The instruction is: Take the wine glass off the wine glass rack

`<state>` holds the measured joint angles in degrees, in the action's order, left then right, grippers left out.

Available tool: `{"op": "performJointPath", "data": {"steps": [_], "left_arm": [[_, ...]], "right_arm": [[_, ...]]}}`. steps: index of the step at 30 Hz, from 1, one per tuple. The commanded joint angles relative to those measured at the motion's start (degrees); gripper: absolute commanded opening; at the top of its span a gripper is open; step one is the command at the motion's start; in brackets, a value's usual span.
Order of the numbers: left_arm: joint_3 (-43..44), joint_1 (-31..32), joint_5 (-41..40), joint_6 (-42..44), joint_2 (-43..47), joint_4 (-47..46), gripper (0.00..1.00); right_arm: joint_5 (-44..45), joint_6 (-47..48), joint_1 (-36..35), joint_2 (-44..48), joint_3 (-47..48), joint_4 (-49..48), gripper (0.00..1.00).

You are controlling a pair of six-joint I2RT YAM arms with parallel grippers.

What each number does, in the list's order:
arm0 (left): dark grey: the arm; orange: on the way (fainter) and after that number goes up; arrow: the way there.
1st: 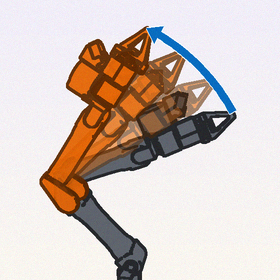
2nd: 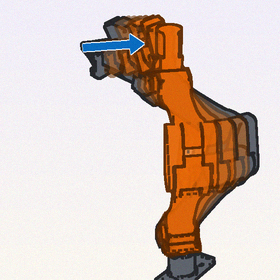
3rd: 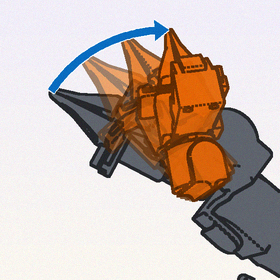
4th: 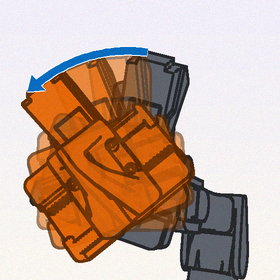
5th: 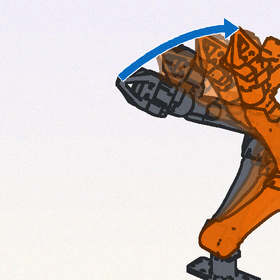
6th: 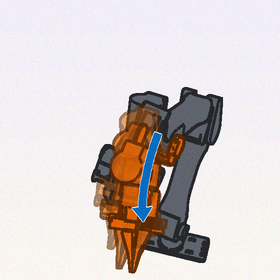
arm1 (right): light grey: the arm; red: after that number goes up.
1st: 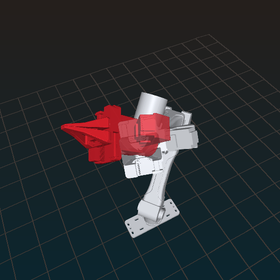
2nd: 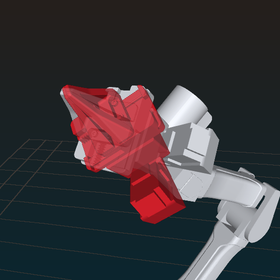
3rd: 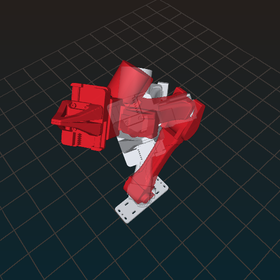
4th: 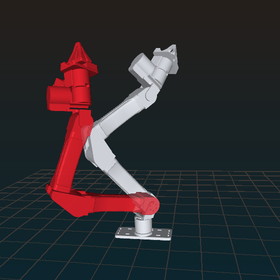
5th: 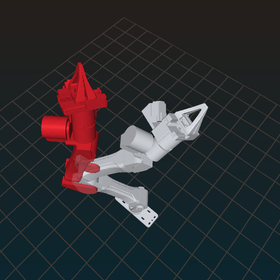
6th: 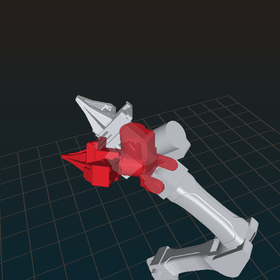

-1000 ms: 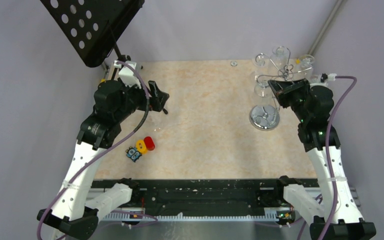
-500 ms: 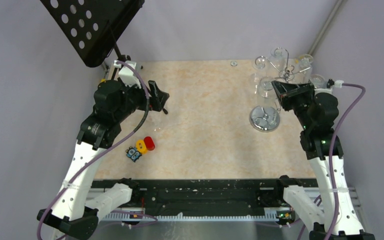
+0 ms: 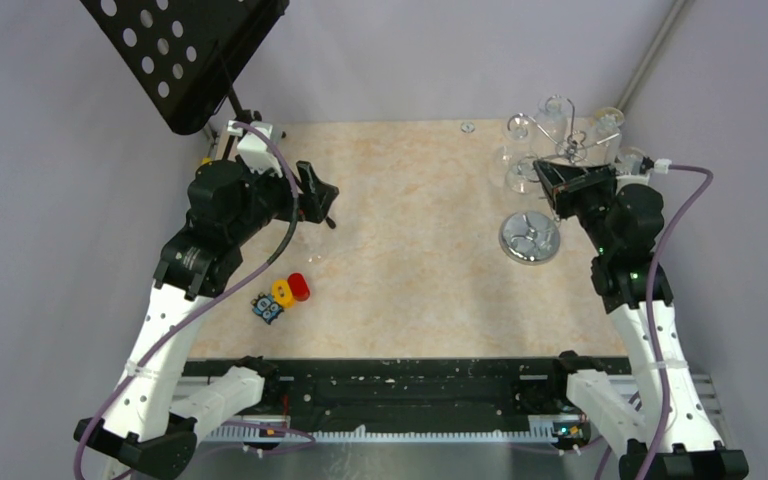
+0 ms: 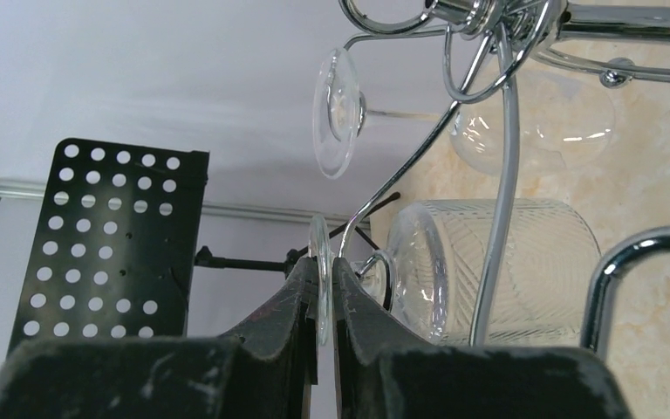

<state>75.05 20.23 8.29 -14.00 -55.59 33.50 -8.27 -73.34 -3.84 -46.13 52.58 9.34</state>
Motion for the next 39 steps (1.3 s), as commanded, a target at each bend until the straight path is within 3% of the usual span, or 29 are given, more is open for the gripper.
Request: {"op": "performJointPath", "data": {"steps": [1,12,23,39], "left_arm": [[-0.1,-0.3,0.4,0.0,1.2,-1.8,0.99],[-0.3,-0.2,0.6,-0.2,1.5,-1.8,0.99],[-0.4,-0.3,0.8,-0.3,1.6,-2.0,0.99],[0.3,-0.3,2.5,-2.2,0.9,-2.3,0.99]], "right_arm": [[-1.4,-0.1,0.4,-0.1,0.3,-9.6,0.0],[3.9,0.1,0.4,-0.3,-0.1,-11.1,0.0],[16.3,2.9,0.3,4.6,3.0,-2.4,0.0],[11.2,-2.1,0.4,7.4,6.0,4.3,0.0]]}}
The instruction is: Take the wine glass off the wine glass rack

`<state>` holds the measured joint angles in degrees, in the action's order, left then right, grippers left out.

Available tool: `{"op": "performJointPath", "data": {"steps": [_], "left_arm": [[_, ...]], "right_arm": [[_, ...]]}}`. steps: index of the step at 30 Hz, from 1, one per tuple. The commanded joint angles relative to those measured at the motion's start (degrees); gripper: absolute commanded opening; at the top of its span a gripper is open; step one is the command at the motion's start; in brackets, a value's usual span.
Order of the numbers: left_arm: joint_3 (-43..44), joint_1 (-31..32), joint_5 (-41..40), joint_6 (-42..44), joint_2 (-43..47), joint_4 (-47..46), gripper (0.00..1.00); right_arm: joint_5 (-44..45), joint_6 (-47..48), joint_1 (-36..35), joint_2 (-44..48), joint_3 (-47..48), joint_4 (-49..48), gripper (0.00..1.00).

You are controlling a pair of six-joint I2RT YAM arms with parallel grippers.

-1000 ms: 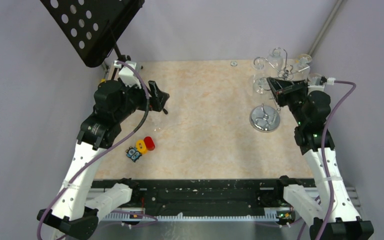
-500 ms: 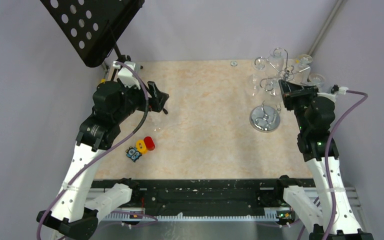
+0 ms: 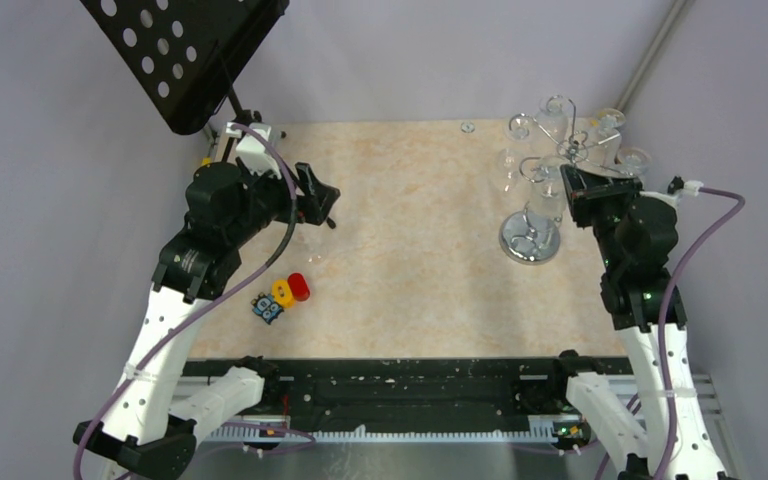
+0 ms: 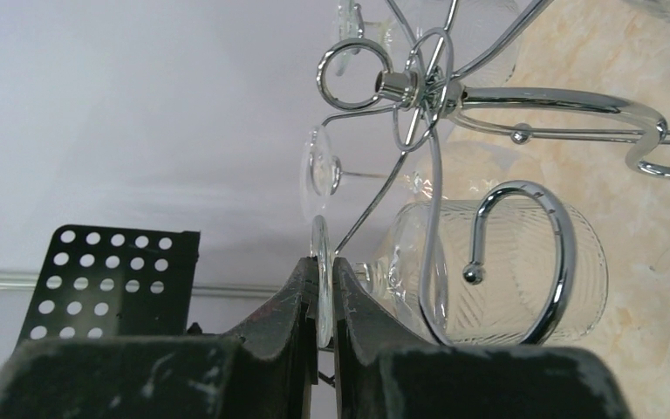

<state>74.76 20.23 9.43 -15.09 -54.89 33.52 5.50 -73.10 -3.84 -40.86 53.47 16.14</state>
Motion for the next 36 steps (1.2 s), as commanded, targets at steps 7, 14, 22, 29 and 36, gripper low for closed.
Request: {"op": "performJointPath", "data": {"steps": [7,14,22,29,36], "left_arm": [[0.6,-0.3,2.9,-2.3,0.0,-3.1,0.99],[-0.2,-0.2,11.6,-5.8,0.2,-5.7,0.96],[-9.4,0.1,27.7,-23.4,0.5,-23.0,0.98],[-18.5,6.7,30.4,-48.8,-3.2,-54.8,0.99],[-16.9,16.3,23.4,-60.6,-11.7,-68.2,0.99]], "right_arm": [[-4.7,-3.3,0.3,3.7,5.3,0.5,0.0],[-12.8,-5.0,0.4,4.9,5.7,0.8,0.0],[-24.8,-10.4,0.4,7.4,5.3,-5.0,0.0],[-34.8,-17.4,0.3,5.6,3.6,-22.9,0.0],[-37.9,-25.7,0.3,6.0,1.7,-33.2,0.0]]}}
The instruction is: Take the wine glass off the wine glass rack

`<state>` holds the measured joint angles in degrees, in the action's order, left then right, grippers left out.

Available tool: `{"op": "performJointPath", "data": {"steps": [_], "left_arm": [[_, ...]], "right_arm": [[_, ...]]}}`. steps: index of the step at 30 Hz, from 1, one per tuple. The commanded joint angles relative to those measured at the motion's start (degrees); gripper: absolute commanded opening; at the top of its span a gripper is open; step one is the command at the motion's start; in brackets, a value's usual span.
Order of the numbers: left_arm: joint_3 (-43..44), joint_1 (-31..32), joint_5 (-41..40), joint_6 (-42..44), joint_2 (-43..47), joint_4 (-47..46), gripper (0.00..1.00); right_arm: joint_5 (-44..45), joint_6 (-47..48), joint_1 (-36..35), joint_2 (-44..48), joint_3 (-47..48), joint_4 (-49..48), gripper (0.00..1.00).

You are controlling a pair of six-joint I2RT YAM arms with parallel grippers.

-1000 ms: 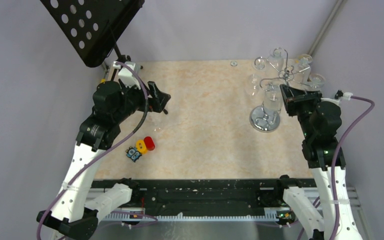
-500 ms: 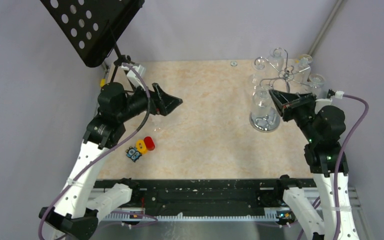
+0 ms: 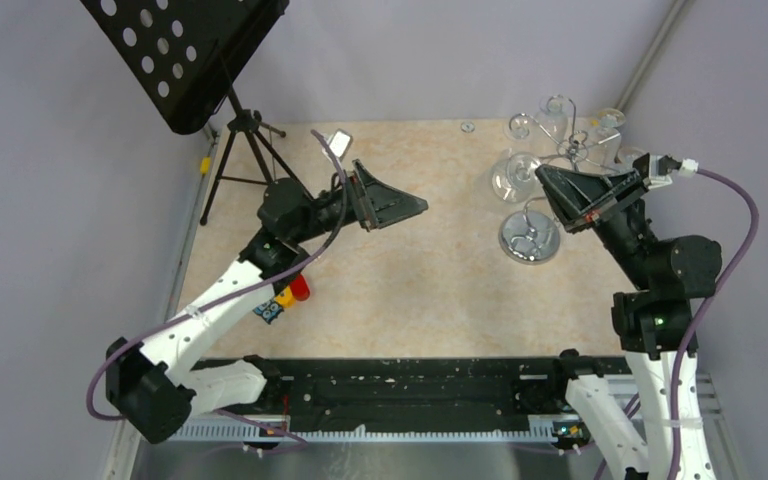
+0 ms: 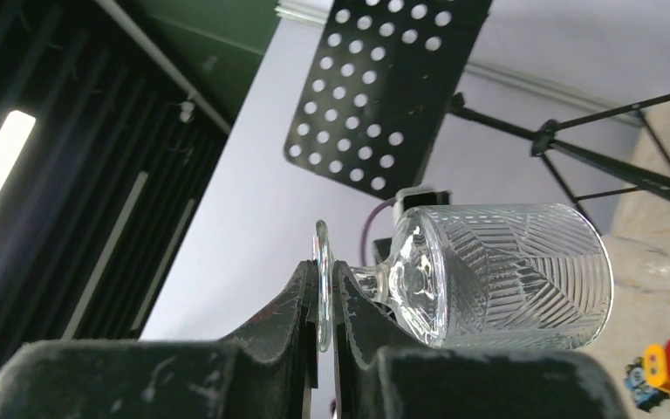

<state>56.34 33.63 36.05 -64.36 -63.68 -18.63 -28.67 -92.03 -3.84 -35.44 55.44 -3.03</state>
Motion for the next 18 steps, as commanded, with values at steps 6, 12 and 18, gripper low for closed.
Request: {"op": "performJointPath", "data": {"steps": [6,12,18], "left_arm": [[4.1,6.1,-3.2,-17.5,-8.0,-26.7,0.98],[7.2,7.8,-2.1,-21.0,-11.1,-31.7,0.94],[9.4,8.6,-1.3,-23.3,-13.1,-33.3,0.93]], "right_arm": [[-4.0,-10.2,0.3,1.4,-1.7,-17.4,0.0],[-4.2,-13.5,0.2,1.7,-4.4,-20.6,0.0],[-5.0,-16.9,0.2,-0.7,-6.2,-27.7,0.0]]}}
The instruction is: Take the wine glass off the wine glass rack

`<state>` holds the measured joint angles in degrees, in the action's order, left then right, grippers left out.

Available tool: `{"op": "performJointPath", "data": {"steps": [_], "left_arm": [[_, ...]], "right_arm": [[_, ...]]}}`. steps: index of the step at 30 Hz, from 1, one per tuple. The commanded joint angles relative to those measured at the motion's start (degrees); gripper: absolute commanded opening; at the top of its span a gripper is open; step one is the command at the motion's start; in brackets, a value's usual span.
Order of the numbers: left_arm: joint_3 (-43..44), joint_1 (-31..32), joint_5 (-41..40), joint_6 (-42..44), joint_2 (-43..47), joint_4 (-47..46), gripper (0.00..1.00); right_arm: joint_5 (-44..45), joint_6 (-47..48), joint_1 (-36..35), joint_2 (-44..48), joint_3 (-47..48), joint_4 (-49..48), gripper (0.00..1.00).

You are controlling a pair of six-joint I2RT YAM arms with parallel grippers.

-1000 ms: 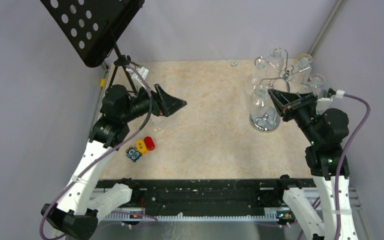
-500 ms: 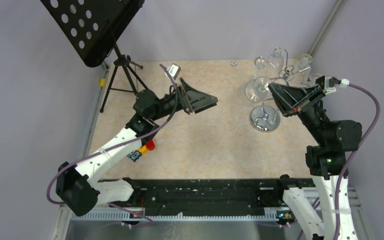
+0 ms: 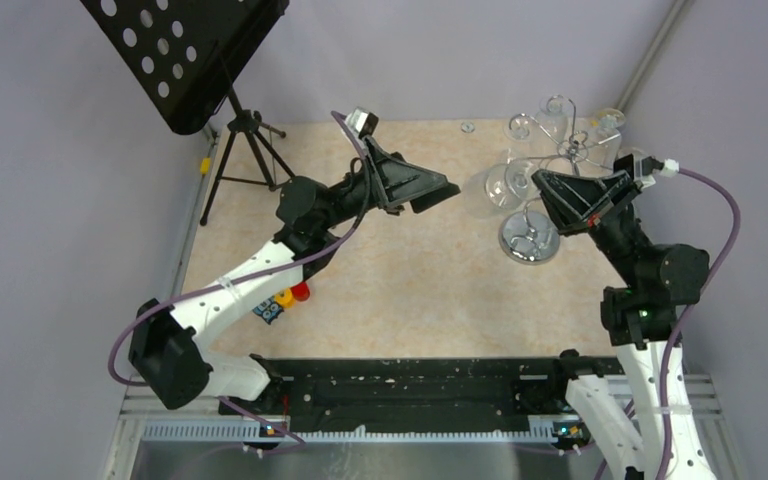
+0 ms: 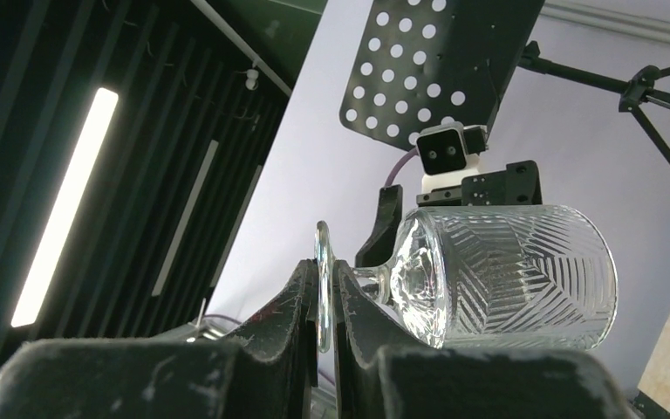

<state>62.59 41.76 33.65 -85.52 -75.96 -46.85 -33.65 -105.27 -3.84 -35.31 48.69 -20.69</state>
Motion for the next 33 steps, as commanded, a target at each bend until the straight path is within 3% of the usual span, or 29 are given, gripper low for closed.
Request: {"op": "performJointPath", "data": {"steps": [1,9,33], "left_arm": [[3.4,0.5,1.2,-2.1,-1.1,-4.8,0.93],[4.6,0.5,-1.6,3.2,-0.1,4.4,0.93],[6.7,0.1,-1.5,1.1,-4.3,7.5,0.9]], "right_arm": [[0.2,-3.6,0.2,-1.0,0.7,-10.1,0.0],[0.8,-2.4,0.1,-1.7,1.8,-10.7,0.0],[2.9,0.6,-0.6,-2.5,3.2,-8.8,0.0]]}}
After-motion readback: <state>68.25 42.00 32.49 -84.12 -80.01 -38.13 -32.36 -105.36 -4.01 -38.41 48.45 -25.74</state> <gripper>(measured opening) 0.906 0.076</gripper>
